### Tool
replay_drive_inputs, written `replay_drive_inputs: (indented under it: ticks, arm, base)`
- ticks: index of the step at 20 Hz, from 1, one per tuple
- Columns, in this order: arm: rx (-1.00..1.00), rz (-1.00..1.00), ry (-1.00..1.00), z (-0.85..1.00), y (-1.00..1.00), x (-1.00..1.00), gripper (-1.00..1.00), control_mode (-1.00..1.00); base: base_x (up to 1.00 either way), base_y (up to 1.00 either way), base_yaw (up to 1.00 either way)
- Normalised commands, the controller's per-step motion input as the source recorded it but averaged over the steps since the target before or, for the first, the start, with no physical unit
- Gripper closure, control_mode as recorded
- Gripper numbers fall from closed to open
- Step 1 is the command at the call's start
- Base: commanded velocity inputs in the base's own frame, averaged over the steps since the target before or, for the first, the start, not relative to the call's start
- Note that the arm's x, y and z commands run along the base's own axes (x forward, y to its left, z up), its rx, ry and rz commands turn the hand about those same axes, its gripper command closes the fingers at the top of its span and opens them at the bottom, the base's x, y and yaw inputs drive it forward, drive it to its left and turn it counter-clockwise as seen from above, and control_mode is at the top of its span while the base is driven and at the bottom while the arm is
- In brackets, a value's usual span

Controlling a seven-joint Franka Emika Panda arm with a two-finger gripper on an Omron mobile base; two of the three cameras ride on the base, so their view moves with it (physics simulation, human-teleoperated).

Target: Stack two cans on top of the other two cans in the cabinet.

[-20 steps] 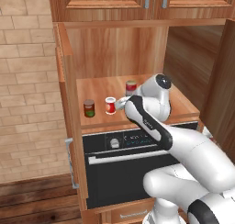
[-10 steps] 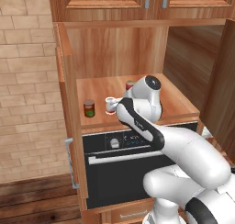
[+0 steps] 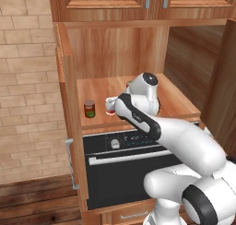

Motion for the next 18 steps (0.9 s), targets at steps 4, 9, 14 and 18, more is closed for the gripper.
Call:
replay_drive_inputs:
  ticks: [4, 9, 14, 18]
  arm:
    - [0.0, 0.0, 0.0, -0.16, 0.02, 0.08, -1.0, -1.0]
    - [0.0, 0.0, 0.0, -0.18, 0.0, 0.08, -1.0, -1.0]
    - [0.0, 0.0, 0.0, -0.1, 0.0, 0.12, -1.0, -1.0]
    - [0.0, 0.0, 0.0, -0.02, 0.0, 0.12, -1.0, -1.0]
  base:
    - [0.0, 0.0, 0.0]
    - [0.0, 0.0, 0.0]
    - [0.0, 0.0, 0.0]
    - [0.0, 0.0, 0.0]
